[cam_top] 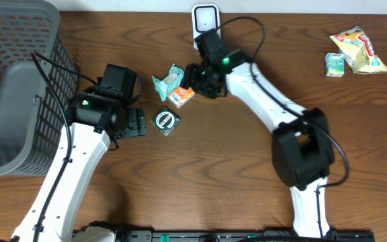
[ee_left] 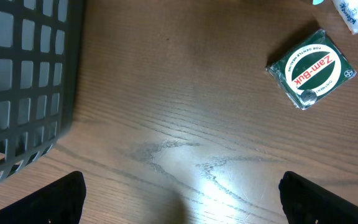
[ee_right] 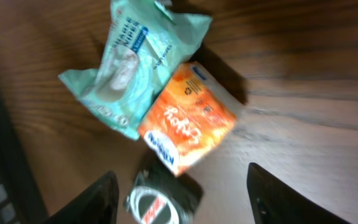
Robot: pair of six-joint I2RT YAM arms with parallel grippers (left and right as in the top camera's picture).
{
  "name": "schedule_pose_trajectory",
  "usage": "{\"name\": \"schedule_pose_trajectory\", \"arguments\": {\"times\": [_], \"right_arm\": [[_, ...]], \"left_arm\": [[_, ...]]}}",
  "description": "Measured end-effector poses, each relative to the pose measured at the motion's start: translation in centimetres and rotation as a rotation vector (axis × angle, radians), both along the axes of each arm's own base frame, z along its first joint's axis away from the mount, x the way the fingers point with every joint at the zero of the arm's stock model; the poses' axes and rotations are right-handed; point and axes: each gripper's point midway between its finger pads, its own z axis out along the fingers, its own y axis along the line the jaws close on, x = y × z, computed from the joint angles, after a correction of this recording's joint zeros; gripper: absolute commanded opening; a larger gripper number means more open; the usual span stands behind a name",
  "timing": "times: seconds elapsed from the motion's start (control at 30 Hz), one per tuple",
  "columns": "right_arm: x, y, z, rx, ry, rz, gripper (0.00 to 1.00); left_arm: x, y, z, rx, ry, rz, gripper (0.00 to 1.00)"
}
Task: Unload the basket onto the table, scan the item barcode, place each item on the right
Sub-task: 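Grasp the orange tissue pack with the right gripper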
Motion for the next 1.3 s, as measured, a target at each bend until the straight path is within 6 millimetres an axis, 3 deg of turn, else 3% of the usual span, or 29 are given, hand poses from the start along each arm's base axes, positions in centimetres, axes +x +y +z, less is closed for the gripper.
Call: {"name": "schedule_pose_trajectory", "arguments": {"times": [0.17, 0.4, 0.6, 0.67, 0.87, 1.1, 1.2, 1.3], "right_arm": [[0.4, 1.2, -3.3, 0.005, 0.032, -0.039, 0.42], [0.6, 1.2, -5.4, 0.0, 0.063, -0.076, 0.41], [0.2, 1.1, -5.7, -0.005, 0.087, -0.081, 0.15], [0.0, 1.1, -5.7, -0.005, 0.095, -0.072, 0.01], [-0.8, 0.2, -5.6, 0.001, 0.137, -0.01, 0.01], [-0.8, -3.4, -5.1, 0.022, 0.157, 0.117, 0.01], [-0.1, -4.9, -4.0, 0.071, 0.108, 0.198, 0.01], [0.8, -5.9, -1.4, 0.149, 0.025, 0.28, 0.01]], "left_arm": [[0.0, 0.0, 0.0, 0.0, 0.0, 0.0, 0.98], [0.0, 0.0, 0.0, 0.0, 0.0, 0.0, 0.98], [0.0, 0.0, 0.0, 0.0, 0.0, 0.0, 0.98], [0.0, 0.0, 0.0, 0.0, 0.0, 0.0, 0.98], [0.0, 0.0, 0.0, 0.0, 0.0, 0.0, 0.98], [0.0, 0.0, 0.0, 0.0, 0.0, 0.0, 0.98], [0.0, 0.0, 0.0, 0.0, 0.0, 0.0, 0.98], [0.0, 0.0, 0.0, 0.0, 0.0, 0.0, 0.98]]}}
